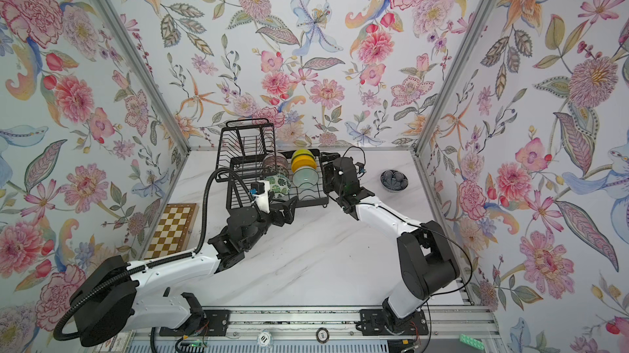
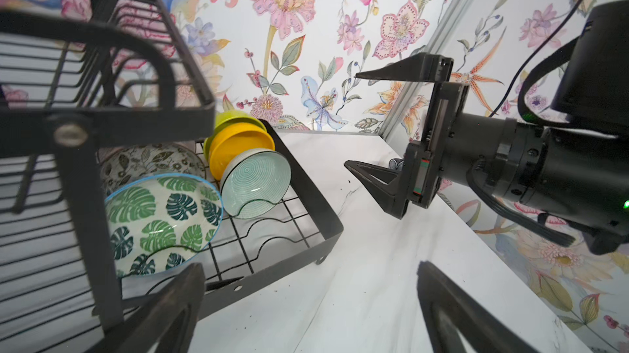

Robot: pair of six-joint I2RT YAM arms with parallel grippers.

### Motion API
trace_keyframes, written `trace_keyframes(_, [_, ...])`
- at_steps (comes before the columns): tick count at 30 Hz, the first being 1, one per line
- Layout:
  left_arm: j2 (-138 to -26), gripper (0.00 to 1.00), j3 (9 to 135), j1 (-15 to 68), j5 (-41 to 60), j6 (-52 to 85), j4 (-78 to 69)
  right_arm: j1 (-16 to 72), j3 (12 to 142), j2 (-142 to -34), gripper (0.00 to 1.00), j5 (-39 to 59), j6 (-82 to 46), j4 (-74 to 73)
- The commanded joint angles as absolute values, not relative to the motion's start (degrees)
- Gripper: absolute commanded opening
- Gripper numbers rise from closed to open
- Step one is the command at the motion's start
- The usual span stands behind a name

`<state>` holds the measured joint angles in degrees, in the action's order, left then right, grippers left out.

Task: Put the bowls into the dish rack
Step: 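Release the green bowl and move the right gripper to the dark patterned bowl, then grasp the dark patterned bowl's rim with the right gripper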

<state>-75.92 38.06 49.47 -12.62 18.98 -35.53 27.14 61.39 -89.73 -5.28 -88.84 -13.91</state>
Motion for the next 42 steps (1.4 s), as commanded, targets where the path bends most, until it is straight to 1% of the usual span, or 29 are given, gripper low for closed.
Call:
trace_keyframes(1, [-78.68, 0.99, 43.13, 51.89, -14.2, 8.57, -34.54, 25.08, 60.77, -84.76, 0.99, -9.14, -73.99, -4.39])
trace_keyframes(6, [-84.82, 0.99, 51.96, 54.87, -12.75, -2.33, -33.27, 19.65, 64.05, -79.7, 0.99, -12.63, -55.47, 9.14])
trace_keyframes(9, [-91.29, 0.99, 61.15, 55.06, -9.71, -4.65, -26.13, 15.36, 65.31, -79.06, 0.99, -13.29, -47.74, 15.57])
trace_keyframes(11, [-95.73, 0.99, 67.42, 55.63, -10.14, -6.1, -22.27, 12.26, 65.13, -78.54, 0.98, -14.67, -42.39, 18.4])
trace_keyframes(13, [-99.61, 0.99, 72.84, 55.8, -10.17, -6.53, -19.41, 8.67, 64.64, -78.35, 0.99, -15.97, -38.92, 20.5])
trace_keyframes(16, [-105.42, 0.99, 80.62, 55.83, -9.05, -6.23, -16.31, 2.13, 64.02, -79.51, 0.99, -14.35, -35.63, 21.41])
trace_keyframes(19, [-111.31, 0.99, 88.72, 55.96, -7.74, -5.2, -12.37, -4.32, 65.58, -83.16, 0.99, -9.8, -34.08, 22.39])
trace_keyframes(22, [-115.1, 0.99, 93.54, 56.33, -6.9, -4.29, -10.99, -8.81, 67.93, -87.68, 0.98, -5.74, -33.06, 22.89])
trace_keyframes(27, [-117.66, 0.99, 96.2, 56.49, -4.95, -2.56, -10.54, -12.46, 73.17, -96.92, 0.98, 1.18, -32.83, 22.65])
trace_keyframes(29, [-118.11, 0.99, 96.43, 56.56, -4.82, -2.62, -10.38, -13.95, 74.65, -100.29, 0.93, 5.05, -34.41, 21.63])
trace_keyframes(31, [-118.13, 0.99, 96.13, 56.51, -5.55, -2.89, -10.5, -14.49, 76.45, -103.35, 0.93, 6.06, -34.68, 21.18])
trace_keyframes(32, [-118.2, 0.99, 95.88, 56.52, -5.85, -2.99, -10.68, -14.84, 77.49, -104.92, 0.9, 6.34, -34.51, 21.19])
trace_keyframes(34, [-118.16, 0.99, 95.37, 56.47, -5.85, -3.16, -10.85, -15.2, 79.27, -107.48, 0.89, 7.12, -34.47, 20.95])
trace_keyframes(35, [-118.25, 0.99, 95.15, 56.56, -5.68, -3.25, -10.87, -15.33, 80.26, -108.96, 0.85, 7.64, -34.43, 20.92])
trace_keyframes(37, [-118.31, 0.99, 94.67, 56.56, -5.58, -3.09, -10.88, -15.38, 81.99, -111.65, 0.84, 8.71, -34.23, 20.71])
trace_keyframes(40, [-117.91, 0.99, 93.38, 56.51, -6.0, -2.28, -11.46, -15.38, 84.01, -114.67, 0.75, 9.72, -33.68, 20.79])
trace_keyframes(42, [-117.34, 0.99, 91.95, 56.52, -6.15, -1.56, -12.36, -15.46, 84.16, -115.42, 0.72, 9.5, -33.78, 20.08])
